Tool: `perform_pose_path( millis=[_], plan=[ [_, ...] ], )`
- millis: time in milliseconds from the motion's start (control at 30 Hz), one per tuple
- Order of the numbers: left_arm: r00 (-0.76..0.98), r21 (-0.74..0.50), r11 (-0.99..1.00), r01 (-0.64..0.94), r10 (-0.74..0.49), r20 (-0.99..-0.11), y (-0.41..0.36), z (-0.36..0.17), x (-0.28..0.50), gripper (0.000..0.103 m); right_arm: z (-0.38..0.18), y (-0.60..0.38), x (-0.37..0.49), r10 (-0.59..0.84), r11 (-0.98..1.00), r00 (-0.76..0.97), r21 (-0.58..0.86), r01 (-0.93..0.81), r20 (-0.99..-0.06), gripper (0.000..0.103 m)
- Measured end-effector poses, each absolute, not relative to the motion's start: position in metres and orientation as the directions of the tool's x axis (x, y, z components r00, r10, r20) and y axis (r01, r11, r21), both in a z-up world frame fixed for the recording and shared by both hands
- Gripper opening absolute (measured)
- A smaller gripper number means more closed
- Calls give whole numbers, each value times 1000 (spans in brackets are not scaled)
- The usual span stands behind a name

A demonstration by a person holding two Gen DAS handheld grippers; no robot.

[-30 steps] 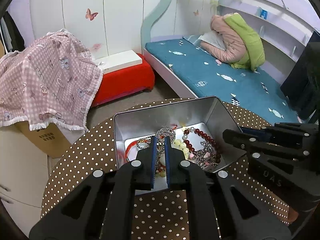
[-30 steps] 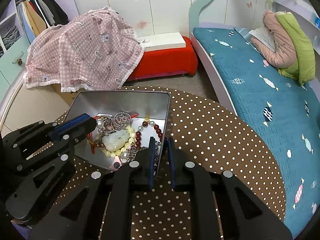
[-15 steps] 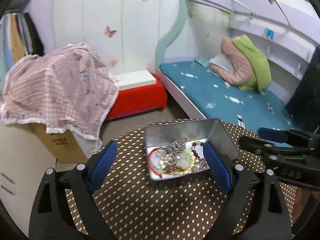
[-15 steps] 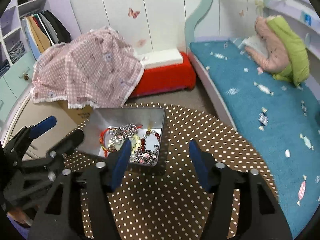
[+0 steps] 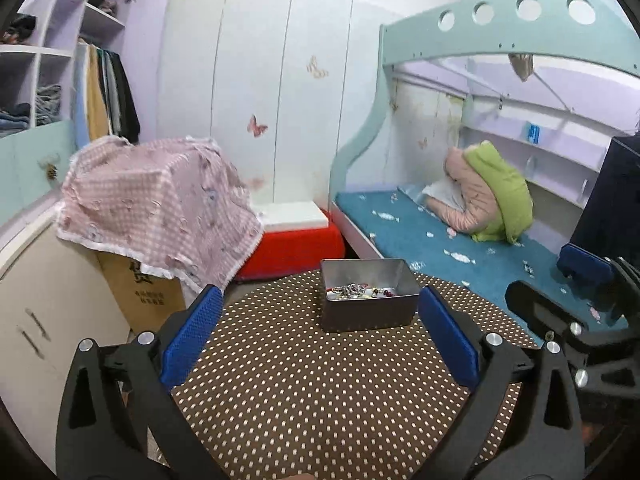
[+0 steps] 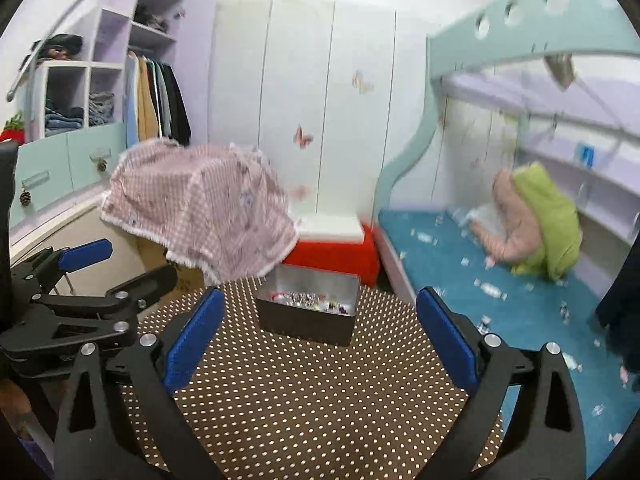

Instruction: Organize jewelry

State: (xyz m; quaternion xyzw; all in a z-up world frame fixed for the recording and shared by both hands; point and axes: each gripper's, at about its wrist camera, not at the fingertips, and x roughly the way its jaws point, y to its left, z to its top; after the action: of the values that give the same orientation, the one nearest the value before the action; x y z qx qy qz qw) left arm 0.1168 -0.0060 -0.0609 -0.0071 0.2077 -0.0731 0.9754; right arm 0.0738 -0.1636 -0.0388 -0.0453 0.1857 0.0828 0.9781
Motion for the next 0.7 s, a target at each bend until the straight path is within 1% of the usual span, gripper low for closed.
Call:
perform_pose_path(
  millis=[100,233,400,700],
  plan=[
    [923,-53,991,124,-135,-359,-1,-51,89,98,-35,-160,49,122,984,939,-89,-158,-321,94],
    [951,-19,994,108,-108,-290,-2,-40,53,98,-26,-159,22,98,987,962,-102,-127,-257,95],
    [971,6,996,90,-86,-222,-1,-30,22,98,-22,-164,4,109,989,967,-69,-128,-229,95],
    [993,26,997,69,-66,-99,-1,-18,-18,98,-10,-160,-20,89,993,984,-69,-100,-153,95]
  ],
)
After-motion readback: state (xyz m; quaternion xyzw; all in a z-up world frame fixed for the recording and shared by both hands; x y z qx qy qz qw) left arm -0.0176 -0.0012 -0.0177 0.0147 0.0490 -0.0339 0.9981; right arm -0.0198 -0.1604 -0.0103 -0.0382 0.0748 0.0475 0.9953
